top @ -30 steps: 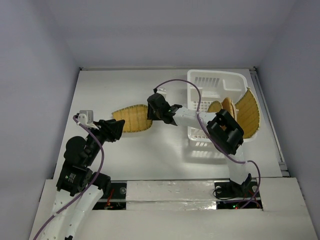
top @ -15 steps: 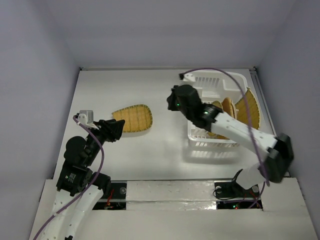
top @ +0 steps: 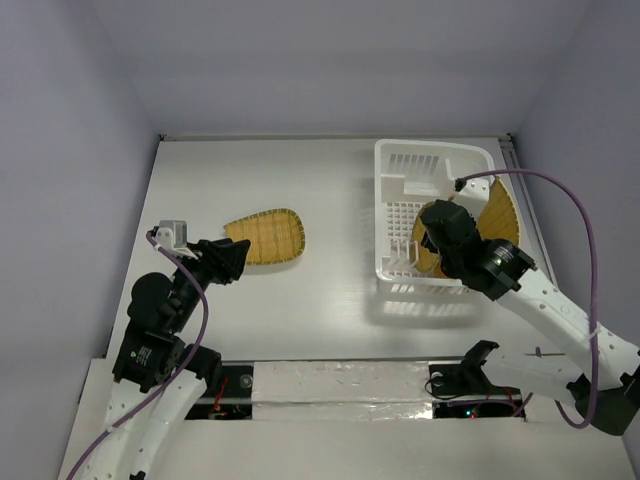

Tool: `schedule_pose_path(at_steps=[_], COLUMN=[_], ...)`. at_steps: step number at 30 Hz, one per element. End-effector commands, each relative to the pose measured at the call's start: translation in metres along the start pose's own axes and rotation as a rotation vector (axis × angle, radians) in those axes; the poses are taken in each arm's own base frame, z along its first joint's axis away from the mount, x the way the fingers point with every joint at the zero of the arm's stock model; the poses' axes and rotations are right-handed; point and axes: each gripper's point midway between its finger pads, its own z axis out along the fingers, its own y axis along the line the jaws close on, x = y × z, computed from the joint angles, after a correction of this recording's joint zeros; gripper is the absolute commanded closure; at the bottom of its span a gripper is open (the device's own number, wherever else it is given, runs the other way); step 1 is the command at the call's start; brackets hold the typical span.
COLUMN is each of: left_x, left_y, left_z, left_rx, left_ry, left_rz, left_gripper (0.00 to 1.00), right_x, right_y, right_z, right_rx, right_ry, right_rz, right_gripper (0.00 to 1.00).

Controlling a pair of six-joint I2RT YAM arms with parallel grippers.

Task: Unload the plates from the dish rack

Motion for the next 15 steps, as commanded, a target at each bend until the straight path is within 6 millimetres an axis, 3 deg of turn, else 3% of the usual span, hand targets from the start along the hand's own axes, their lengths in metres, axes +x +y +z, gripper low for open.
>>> schedule_pose_path(at_steps=[1,2,10,15], left_x=[-0.014,-0.014,-0.014,-0.014], left_y=[-0.009,-0.008,-0.008,-0.007], left_z=[-0.002,-0.002,-0.002,-0.002], left_rx=[0.034,0.034,0.029,0.027], left_ry=[-0.053,-0.052,-0.054,-0.052], left_rz=[0.0,0.0,0.0,0.001], left_gripper=[0.54,0.54,0.54,0.54], right_x=[0.012,0.013,0.015,0.018], right_y=[-0.03,-0.03,-0.038,-0.035], right_z=[0.007,0.01,0.036,0.057], right_rx=[0.149,0.156,0.21,0.225], right_ry=[0.031,0.041,0.076,0.095], right_rz=[-0.074,-0.077,-0.101,-0.119], right_gripper=[0.55,0.51,0.51,0.58])
